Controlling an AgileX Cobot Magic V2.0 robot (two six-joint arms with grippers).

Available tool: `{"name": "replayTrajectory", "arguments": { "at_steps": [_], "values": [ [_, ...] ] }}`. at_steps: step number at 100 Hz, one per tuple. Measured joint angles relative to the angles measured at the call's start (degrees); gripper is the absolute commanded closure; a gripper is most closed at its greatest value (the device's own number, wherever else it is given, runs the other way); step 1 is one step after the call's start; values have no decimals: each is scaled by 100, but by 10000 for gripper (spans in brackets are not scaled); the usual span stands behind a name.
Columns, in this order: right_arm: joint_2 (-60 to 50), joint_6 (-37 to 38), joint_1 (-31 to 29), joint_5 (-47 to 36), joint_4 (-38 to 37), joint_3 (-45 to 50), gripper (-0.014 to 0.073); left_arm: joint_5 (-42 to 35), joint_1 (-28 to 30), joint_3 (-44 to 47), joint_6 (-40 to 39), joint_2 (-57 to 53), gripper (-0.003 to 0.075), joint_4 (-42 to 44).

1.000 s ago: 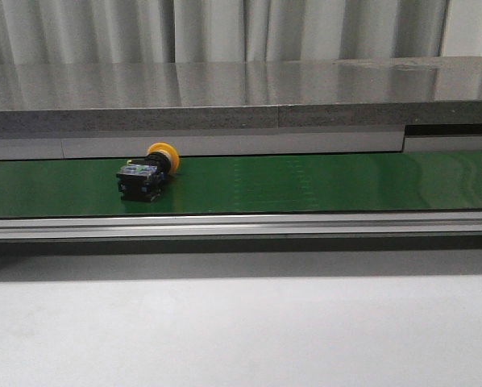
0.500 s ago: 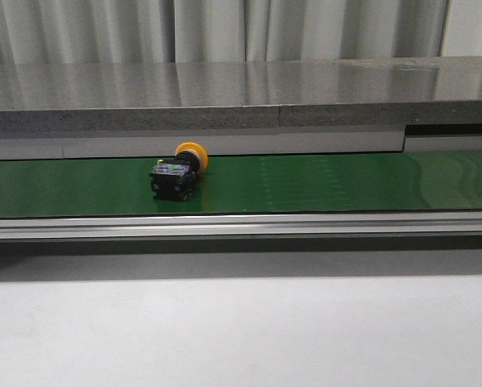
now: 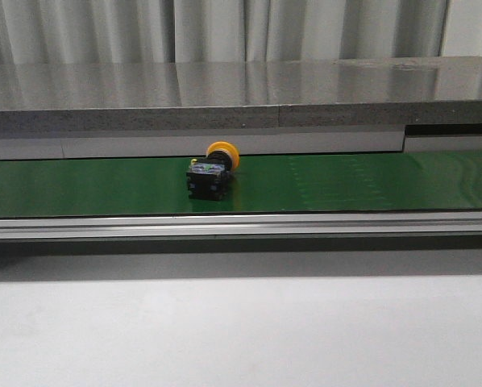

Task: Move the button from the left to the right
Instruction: 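Lower the right gripper toward the button riding along the belt, then grasp the button with the right gripper and lift it off the belt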

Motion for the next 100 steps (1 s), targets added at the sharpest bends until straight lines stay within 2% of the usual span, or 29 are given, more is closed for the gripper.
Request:
{"name": "replayTrajectory", "arguments": {
  "at_steps": [32, 100],
  "values": [
    [525, 0, 157, -162, 366, -401, -59, 13, 0, 0, 0, 0, 739, 0],
    [4083, 0, 1519, -381, 388, -2449, -59, 13, 0, 0, 0, 0, 739, 0]
  ]
}}
